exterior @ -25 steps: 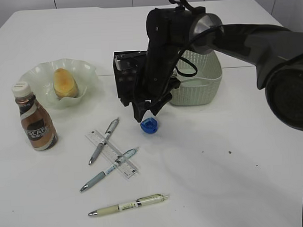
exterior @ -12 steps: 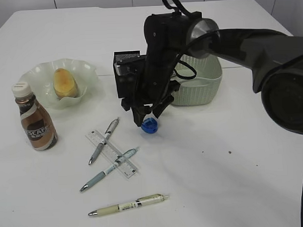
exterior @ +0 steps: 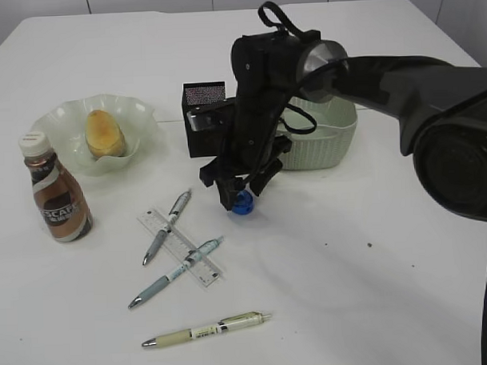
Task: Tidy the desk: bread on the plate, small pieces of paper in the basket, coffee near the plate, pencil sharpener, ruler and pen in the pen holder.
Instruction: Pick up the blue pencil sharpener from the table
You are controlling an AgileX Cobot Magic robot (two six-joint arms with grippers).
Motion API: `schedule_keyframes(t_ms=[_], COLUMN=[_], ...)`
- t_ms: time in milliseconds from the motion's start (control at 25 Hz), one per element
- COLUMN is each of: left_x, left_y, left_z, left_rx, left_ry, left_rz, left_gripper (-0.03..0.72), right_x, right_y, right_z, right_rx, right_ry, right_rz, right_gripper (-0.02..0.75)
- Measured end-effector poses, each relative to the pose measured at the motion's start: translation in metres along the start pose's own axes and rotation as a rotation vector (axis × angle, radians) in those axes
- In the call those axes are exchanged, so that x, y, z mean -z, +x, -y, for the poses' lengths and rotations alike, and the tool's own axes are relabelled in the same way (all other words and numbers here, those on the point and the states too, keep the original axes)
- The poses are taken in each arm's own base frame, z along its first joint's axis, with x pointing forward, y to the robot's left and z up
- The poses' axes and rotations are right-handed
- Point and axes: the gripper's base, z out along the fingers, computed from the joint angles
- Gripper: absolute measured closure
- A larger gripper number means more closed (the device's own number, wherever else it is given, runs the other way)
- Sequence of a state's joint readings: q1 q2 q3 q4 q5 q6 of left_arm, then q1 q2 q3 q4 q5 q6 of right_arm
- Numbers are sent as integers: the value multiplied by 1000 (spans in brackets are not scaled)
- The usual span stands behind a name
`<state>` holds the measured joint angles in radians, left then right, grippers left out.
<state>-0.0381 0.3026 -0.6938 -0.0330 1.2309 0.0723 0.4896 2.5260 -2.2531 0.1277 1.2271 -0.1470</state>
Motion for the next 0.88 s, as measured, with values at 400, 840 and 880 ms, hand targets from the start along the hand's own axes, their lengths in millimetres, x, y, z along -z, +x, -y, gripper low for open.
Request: schedule_keyframes(t_ms=[400,840,880], left_x=[0,0,0], left_y=[0,0,0], left_z=[0,0,0], left_rx=[0,-1,-1], left_ry=[0,-4,-4], left_rz=[0,-2,-2], left_gripper=[434,435,435], right_x=[-8,-15,-15], right_y=[1,0,0], right_z=[1,2,2], right_rx=[-1,-3,-3], right_ry=[0,1,2], right_rz=[-15,-10,-5], right_gripper=[277,277,277])
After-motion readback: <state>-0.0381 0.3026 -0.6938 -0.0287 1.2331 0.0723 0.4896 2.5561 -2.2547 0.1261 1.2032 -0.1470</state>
